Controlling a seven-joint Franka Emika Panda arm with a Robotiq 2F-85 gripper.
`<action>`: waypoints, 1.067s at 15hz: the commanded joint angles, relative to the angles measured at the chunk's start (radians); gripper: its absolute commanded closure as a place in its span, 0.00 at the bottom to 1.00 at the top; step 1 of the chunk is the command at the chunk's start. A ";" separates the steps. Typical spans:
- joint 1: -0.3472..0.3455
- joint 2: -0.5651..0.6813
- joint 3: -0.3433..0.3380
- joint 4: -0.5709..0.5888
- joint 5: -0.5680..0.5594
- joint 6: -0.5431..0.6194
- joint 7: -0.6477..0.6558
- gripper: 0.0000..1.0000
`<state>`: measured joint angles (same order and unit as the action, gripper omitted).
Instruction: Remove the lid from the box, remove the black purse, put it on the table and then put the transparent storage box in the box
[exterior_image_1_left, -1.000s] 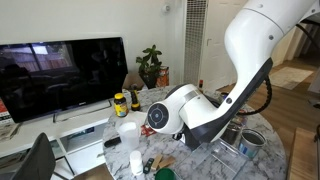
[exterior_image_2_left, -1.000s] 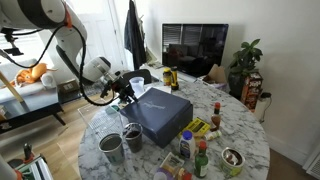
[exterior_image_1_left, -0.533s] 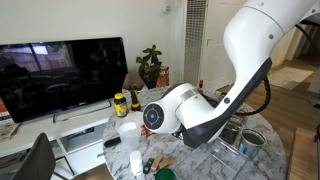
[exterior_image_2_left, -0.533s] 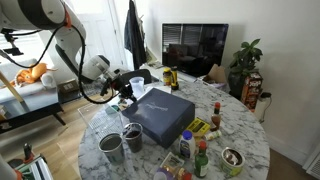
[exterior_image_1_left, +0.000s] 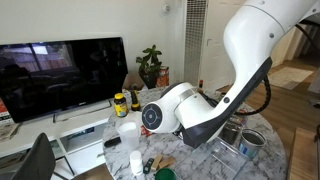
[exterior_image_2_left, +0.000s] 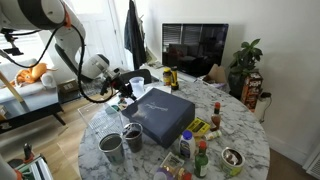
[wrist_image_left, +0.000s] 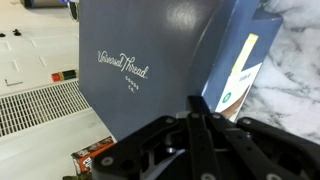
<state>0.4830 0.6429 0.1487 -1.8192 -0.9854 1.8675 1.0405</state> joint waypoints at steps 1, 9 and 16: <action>0.013 -0.019 0.012 0.000 -0.015 -0.057 0.019 0.96; -0.118 -0.197 0.065 -0.142 0.105 0.171 -0.013 0.34; -0.323 -0.525 0.010 -0.500 0.359 0.640 -0.183 0.00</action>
<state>0.2315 0.2720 0.1800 -2.1223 -0.7432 2.3235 0.9395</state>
